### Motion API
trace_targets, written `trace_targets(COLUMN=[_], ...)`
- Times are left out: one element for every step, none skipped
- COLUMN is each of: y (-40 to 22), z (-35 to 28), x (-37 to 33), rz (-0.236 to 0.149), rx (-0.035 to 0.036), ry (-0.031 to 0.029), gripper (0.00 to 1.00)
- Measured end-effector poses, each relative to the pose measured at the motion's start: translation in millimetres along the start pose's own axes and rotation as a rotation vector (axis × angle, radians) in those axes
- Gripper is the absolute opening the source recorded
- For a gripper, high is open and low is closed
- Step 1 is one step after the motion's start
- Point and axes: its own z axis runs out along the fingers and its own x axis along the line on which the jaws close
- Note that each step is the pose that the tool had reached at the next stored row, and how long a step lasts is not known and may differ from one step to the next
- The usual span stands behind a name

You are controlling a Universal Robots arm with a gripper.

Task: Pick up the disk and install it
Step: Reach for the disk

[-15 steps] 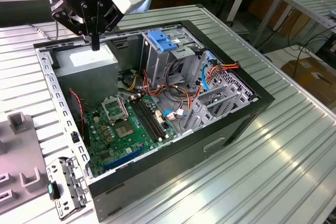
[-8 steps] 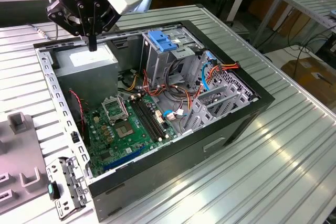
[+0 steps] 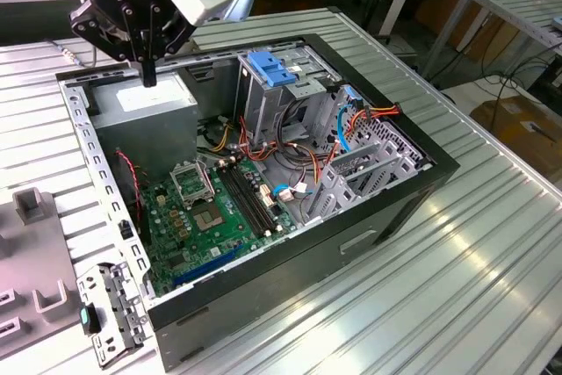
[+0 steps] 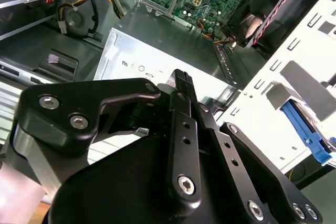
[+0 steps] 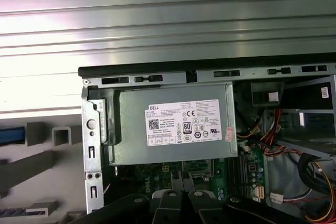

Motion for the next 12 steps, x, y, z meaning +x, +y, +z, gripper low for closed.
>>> trace_targets(y=[-0.1, -0.2, -0.2, -0.3, -0.4, -0.4, -0.5, -0.6, -0.6, -0.7, -0.8, -0.8], z=[0.0, -0.1, -0.1, -0.2, -0.2, -0.2, -0.2, -0.2, -0.2, -0.3, -0.3, -0.3], x=[1.2, 2.2, 3.0, 4.1, 4.9, 5.6, 6.5, 7.4, 8.2, 9.3, 10.1, 10.9], rz=[0.0, 0.0, 0.0, 0.0, 0.0, 0.0, 0.0, 0.0, 0.0, 0.0, 0.0, 0.0], rx=[0.0, 0.0001, 0.0, 0.0001, 0.0, 0.0, 0.0001, 0.0001, 0.0, 0.0001, 0.0001, 0.0], ry=[0.0, 0.0001, 0.0, 0.0001, 0.0, 0.0, 0.0001, 0.0, 0.0, 0.0001, 0.0001, 0.0], gripper=[0.11, 0.11, 0.11, 0.11, 0.11, 0.11, 0.11, 0.11, 0.11, 0.11, 0.11, 0.11])
